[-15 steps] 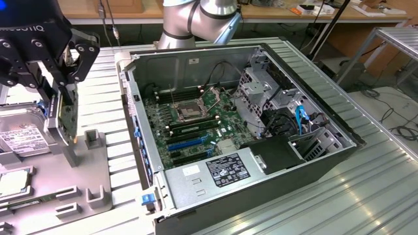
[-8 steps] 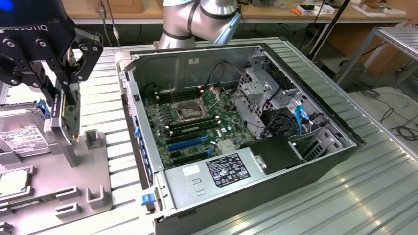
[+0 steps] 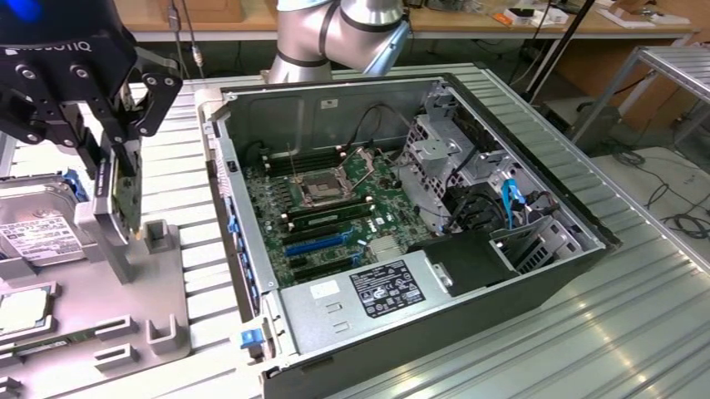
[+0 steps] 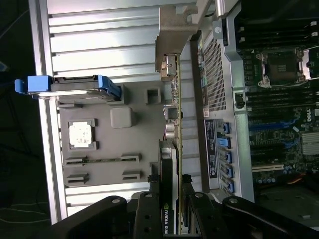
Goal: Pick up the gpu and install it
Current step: 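Pick up the gpu and move the gpu toward the slot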
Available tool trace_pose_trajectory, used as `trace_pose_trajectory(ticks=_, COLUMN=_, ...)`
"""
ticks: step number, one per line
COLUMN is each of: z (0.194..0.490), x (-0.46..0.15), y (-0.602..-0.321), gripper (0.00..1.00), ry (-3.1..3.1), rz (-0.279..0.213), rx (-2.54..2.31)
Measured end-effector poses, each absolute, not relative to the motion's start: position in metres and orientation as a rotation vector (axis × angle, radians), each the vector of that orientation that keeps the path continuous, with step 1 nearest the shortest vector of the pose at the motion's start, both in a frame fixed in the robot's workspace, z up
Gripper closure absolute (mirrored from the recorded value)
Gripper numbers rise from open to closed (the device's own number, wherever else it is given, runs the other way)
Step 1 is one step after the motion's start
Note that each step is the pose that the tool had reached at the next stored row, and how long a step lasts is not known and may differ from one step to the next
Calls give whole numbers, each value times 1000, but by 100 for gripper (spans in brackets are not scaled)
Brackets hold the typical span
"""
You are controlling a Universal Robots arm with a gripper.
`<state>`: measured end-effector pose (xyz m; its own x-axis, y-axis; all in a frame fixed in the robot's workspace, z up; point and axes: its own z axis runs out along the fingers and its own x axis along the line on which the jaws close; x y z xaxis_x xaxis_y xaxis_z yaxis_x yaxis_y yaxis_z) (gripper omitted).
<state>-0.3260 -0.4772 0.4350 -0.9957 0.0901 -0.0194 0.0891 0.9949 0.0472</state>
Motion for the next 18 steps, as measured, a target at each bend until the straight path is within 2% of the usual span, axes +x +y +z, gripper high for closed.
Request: trace_pose_trajectory(ticks=18, z=436, x=-314, y=-477, gripper=73, ry=3116, rz=72, rx=140)
